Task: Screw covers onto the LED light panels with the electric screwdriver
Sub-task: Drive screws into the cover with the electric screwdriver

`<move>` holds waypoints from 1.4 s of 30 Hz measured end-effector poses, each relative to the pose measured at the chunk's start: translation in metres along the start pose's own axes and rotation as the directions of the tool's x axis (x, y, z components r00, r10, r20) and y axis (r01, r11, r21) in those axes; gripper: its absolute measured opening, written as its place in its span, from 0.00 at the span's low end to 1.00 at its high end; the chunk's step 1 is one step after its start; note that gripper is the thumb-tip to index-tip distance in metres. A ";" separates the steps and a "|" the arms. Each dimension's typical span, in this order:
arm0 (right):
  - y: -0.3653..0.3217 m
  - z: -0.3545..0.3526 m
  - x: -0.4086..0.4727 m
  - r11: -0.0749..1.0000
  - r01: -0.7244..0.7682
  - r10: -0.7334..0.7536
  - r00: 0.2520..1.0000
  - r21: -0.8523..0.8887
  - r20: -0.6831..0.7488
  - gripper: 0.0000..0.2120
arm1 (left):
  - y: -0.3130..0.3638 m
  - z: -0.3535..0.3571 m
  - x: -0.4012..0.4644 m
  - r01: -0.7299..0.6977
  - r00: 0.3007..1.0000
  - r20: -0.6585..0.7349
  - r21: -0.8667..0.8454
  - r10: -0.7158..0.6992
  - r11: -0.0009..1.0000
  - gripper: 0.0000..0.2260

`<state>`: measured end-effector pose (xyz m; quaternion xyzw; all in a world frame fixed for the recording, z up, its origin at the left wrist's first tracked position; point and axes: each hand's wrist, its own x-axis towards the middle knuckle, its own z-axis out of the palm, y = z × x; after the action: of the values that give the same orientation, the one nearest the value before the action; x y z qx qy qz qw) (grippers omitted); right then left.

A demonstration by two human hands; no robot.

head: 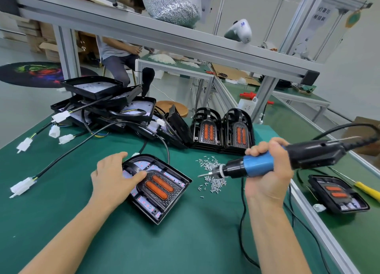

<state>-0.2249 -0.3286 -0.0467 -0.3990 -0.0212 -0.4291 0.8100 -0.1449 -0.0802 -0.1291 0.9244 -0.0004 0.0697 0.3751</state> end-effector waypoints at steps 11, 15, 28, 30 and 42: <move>-0.027 -0.025 0.017 0.997 0.005 0.011 0.980 0.079 -0.198 0.05 | 0.102 0.057 -0.022 -0.762 0.647 0.391 0.301 0.654 0.573 0.08; -0.036 -0.031 0.019 0.998 0.024 -0.010 0.978 0.065 -0.211 0.05 | 0.114 0.077 -0.021 -0.785 0.620 0.559 0.431 0.551 0.445 0.05; -0.035 -0.038 0.018 1.000 0.006 0.000 0.975 0.025 -0.221 0.07 | 0.109 0.093 -0.029 -0.758 0.652 0.551 0.485 0.521 0.436 0.18; -0.034 -0.038 0.017 1.000 0.004 0.002 0.976 0.024 -0.216 0.07 | 0.110 0.094 -0.030 -0.759 0.651 0.546 0.483 0.528 0.436 0.17; -0.042 -0.040 0.017 0.998 0.006 0.006 0.976 0.057 -0.220 0.08 | 0.116 0.072 -0.030 -0.637 0.755 0.304 0.136 0.580 0.758 0.07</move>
<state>-0.2566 -0.3794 -0.0411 -0.3257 0.0561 -0.4698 0.8185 -0.1712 -0.2155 -0.1034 0.9114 -0.3410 0.0742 0.2182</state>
